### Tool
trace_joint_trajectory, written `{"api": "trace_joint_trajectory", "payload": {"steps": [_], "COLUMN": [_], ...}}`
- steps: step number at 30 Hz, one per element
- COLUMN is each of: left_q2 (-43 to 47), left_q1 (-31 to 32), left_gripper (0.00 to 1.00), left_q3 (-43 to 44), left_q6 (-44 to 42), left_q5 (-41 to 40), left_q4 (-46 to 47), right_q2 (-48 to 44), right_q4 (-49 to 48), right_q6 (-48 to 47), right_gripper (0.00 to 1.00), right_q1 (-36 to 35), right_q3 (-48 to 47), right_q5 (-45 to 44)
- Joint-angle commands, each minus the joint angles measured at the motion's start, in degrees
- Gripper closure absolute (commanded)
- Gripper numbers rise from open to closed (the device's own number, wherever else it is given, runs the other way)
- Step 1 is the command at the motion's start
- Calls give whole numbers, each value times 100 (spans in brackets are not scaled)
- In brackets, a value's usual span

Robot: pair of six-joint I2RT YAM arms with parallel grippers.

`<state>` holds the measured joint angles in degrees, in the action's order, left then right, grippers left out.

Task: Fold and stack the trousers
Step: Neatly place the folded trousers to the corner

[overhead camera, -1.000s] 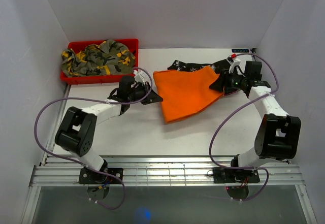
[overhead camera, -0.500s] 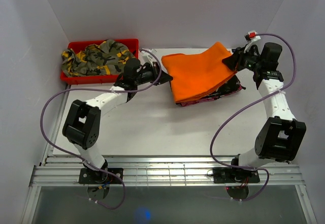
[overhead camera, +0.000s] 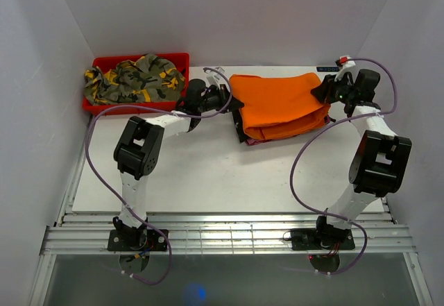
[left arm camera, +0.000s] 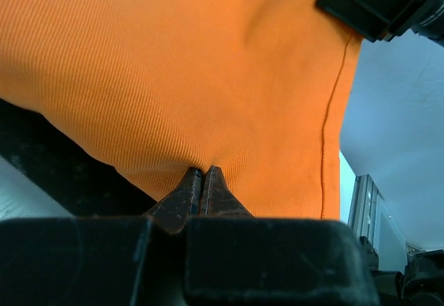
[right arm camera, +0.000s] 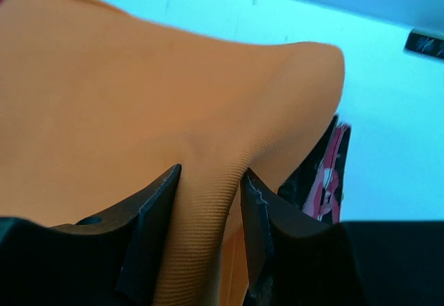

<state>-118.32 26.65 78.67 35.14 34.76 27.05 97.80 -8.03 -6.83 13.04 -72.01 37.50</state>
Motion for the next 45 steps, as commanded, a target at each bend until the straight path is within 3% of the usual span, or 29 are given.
{"api": "trace_joint_trajectory", "payload": {"steps": [1,7,9,10,11,12,14,15,16,19,21,22,25,28,32,36,45], "left_q2": [-86,353,476,512,547,652,775,871,1099,1547,1689,1716,1707,1873,2401,2506,2639], "left_q1": [-108,-240,-257,-257,-266,-266,-275,-275,-275,-319,-319,-319,-328,-354,-476,-661,-890], "left_gripper": [100,100,66,55,41,21,12,10,9,8,7,4,2,2,2,2,2], "left_q3": [-167,-589,-643,-669,-678,-678,-634,-669,-713,-862,-697,-556,76,219,174,412,482], "left_q6": [-130,-472,-639,-666,-692,-727,-867,-938,-1078,-1237,-1526,-1658,-2141,-2388,-2529,-2573,-2916], "left_q5": [-153,-444,-461,-540,-541,-558,-497,-497,-532,-515,-541,-532,-734,-1146,-1560,-1595,-2035], "left_q4": [-75,-331,-585,-761,-849,-929,-1200,-1271,-1368,-1779,-2254,-2944,-4342,-4945,-5488,-5974,-6413], "right_q2": [353,398,442,503,521,538,521,521,486,320,275,284,231,213,537,1046,2524], "right_q4": [-262,196,424,512,670,715,1003,1127,1259,1663,2179,2409,3278,3956,4187,3810,3203], "right_q6": [-608,-539,-468,-486,-521,-547,-547,-600,-678,-871,-1100,-1362,-1820,-2173,-1553,-919,-284], "right_gripper": [92,92,87,64,56,50,37,33,23,10,7,6,7,7,8,8,5], "right_q1": [32,6,-12,-12,-3,6,50,67,76,50,-20,-160,-537,-1151,-2162,-2594,-2219], "right_q3": [161,205,187,117,73,38,-216,-356,-514,-1095,-1639,-1850,-2501,-2660,-2451,-2160,-2492], "right_q5": [-32,522,452,365,164,22,-267,-304,-313,-392,-540,-698,-937,-823,-1050,-1604,-2914]}}
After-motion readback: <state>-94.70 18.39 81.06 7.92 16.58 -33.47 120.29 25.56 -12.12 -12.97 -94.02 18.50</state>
